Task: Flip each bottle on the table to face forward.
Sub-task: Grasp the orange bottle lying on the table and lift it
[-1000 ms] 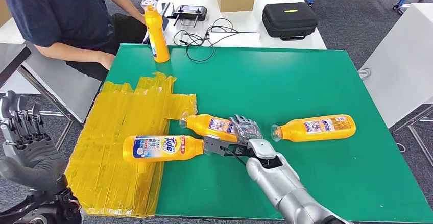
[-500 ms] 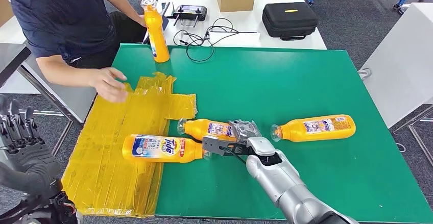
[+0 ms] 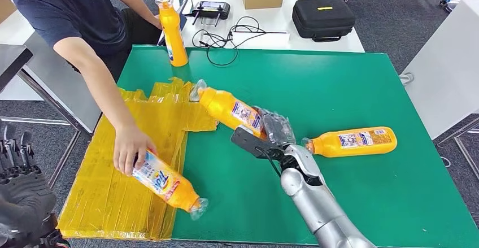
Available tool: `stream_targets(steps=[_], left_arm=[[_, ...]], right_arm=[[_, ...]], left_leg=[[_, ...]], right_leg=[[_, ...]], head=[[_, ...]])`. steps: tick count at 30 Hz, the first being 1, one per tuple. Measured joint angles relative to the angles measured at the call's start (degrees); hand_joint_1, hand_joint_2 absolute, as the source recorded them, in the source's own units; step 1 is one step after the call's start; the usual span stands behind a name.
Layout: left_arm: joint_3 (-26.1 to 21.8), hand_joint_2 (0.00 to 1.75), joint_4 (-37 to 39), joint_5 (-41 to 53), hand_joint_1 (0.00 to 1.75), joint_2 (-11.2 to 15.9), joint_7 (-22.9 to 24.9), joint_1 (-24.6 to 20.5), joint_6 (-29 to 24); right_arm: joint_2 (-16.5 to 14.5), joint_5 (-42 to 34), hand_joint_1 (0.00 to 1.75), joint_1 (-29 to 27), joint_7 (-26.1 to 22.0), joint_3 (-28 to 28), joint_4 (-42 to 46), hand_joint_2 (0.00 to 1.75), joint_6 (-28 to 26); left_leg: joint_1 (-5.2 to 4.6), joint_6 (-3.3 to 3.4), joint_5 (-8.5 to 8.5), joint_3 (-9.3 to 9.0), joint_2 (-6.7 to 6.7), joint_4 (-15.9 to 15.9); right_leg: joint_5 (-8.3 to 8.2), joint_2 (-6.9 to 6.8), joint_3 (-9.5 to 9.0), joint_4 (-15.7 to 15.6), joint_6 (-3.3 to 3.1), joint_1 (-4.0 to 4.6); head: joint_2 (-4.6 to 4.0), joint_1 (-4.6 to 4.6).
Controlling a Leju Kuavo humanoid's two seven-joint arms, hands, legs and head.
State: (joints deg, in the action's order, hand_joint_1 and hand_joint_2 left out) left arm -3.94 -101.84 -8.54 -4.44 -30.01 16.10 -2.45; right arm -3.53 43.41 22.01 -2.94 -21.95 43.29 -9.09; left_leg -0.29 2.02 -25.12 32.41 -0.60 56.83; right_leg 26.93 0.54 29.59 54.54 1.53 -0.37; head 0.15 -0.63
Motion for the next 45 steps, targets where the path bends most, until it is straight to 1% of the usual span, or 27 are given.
stream_targets(steps=[3, 7, 12, 14, 19, 23, 26, 30, 33, 36, 40, 45], left_arm=[[-0.9, 1.75, -0.2, -1.2, 0.00, -0.5, 0.9, 0.5, 2.1], [-1.6, 1.75, -0.5, -2.5, 0.00, -1.2, 1.6, 1.0, 4.8], [-0.9, 1.75, -0.1, -3.6, 0.00, -1.8, 2.4, 0.4, 7.7], [0.3, 1.75, 0.9, -4.1, 0.00, -2.0, 3.0, -0.7, 8.4], [5.2, 1.75, 5.2, -4.9, 0.00, -2.5, 3.7, -4.2, 8.4], [6.9, 1.75, 6.7, -5.6, 0.00, -2.6, 3.9, -5.1, 8.0], [8.7, 1.75, 9.0, -6.5, 0.00, -2.8, 5.1, -6.9, 9.0], [12.7, 1.75, 14.5, -7.7, 0.00, -4.0, 5.8, -10.8, 9.9], [15.2, 1.75, 18.2, -8.8, 0.00, -4.7, 5.9, -13.7, 9.9], [16.6, 1.75, 20.5, -10.3, 0.00, -4.9, 6.6, -15.9, 9.8], [17.8, 1.75, 22.9, -12.0, 0.00, -5.0, 8.0, -18.1, 9.7], [18.4, 1.75, 25.3, -13.4, 0.00, -5.1, 8.1, -20.2, 9.6]], right_arm=[[0.9, -1.7, 1.75, -2.2, -1.0, 0.9, 7.4, 1.75, -1.8], [2.1, -3.0, 1.75, -5.5, -1.9, 1.7, 16.4, 1.75, -2.5], [2.1, -4.8, 1.75, -7.3, -3.4, 1.6, 21.6, 1.75, -2.8], [1.4, -5.8, 1.75, -6.8, -3.8, 1.1, 21.6, 1.75, -2.7], [-1.4, -7.3, 1.75, -4.4, -4.1, -1.3, 18.5, 1.75, -2.9], [-2.0, -8.0, 1.75, -3.5, -4.3, -2.3, 17.0, 1.75, -3.1], [-2.9, -7.9, 1.75, -2.9, -3.4, -3.0, 15.6, 1.75, -3.2], [-4.8, -7.0, 1.75, -2.6, -1.2, -4.2, 12.9, 1.75, -4.1], [-5.7, -6.6, 1.75, -2.8, -0.8, -5.0, 11.1, 1.75, -4.5], [-6.2, -6.0, 1.75, -3.6, -0.2, -5.9, 10.1, 1.75, -4.9], [-6.9, -4.3, 1.75, -4.8, 1.7, -7.3, 9.5, 1.75, -5.6], [-8.2, -0.9, 1.75, -5.8, 4.4, -8.8, 9.8, 1.75, -6.4]], left_leg=[[-0.02, 0.00, 0.00, 0.13, 0.01, 0.0], [-0.03, 0.01, -0.01, 0.23, 0.01, 0.0], [-0.03, 0.01, -0.01, 0.24, 0.05, 0.0], [-0.02, 0.00, 0.00, 0.24, 0.04, 0.0], [0.00, 0.00, 0.04, 0.22, 0.03, 0.0], [-0.01, 0.00, 0.04, 0.25, 0.01, 0.0], [-0.03, 0.00, 0.03, 0.28, -0.01, 0.0], [-0.04, 0.00, 0.04, 0.30, -0.02, 0.0], [-0.04, 0.01, 0.04, 0.30, -0.01, 0.0], [-0.04, 0.01, 0.04, 0.29, 0.02, 0.0], [-0.03, 0.00, 0.04, 0.33, 0.01, 0.0], [-0.01, 0.00, 0.03, 0.38, 0.03, 0.0]], right_leg=[[0.00, 0.00, 0.15, 0.0, 0.00, -0.01], [0.01, 0.00, 0.25, 0.0, 0.00, -0.03], [0.00, 0.01, 0.28, 0.0, 0.00, -0.02], [0.00, 0.01, 0.27, 0.0, 0.00, -0.02], [-0.03, 0.01, 0.25, 0.0, 0.00, -0.01], [-0.03, 0.01, 0.27, 0.0, 0.01, -0.02], [-0.02, -0.01, 0.31, 0.0, 0.01, -0.03], [-0.03, -0.01, 0.33, 0.0, 0.01, -0.03], [-0.04, -0.01, 0.32, 0.0, 0.02, -0.03], [-0.04, -0.01, 0.32, 0.0, 0.03, -0.03], [-0.04, -0.01, 0.36, 0.0, 0.02, -0.02], [-0.03, 0.00, 0.42, 0.0, 0.02, -0.01]], head=[[0.00, -0.01], [0.00, 0.01], [0.01, 0.01], [0.00, 0.00], [0.01, -0.01], [0.00, 0.00], [0.01, 0.00], [0.00, 0.00], [0.00, 0.01], [0.00, -0.01], [0.00, -0.01], [0.00, -0.01]])
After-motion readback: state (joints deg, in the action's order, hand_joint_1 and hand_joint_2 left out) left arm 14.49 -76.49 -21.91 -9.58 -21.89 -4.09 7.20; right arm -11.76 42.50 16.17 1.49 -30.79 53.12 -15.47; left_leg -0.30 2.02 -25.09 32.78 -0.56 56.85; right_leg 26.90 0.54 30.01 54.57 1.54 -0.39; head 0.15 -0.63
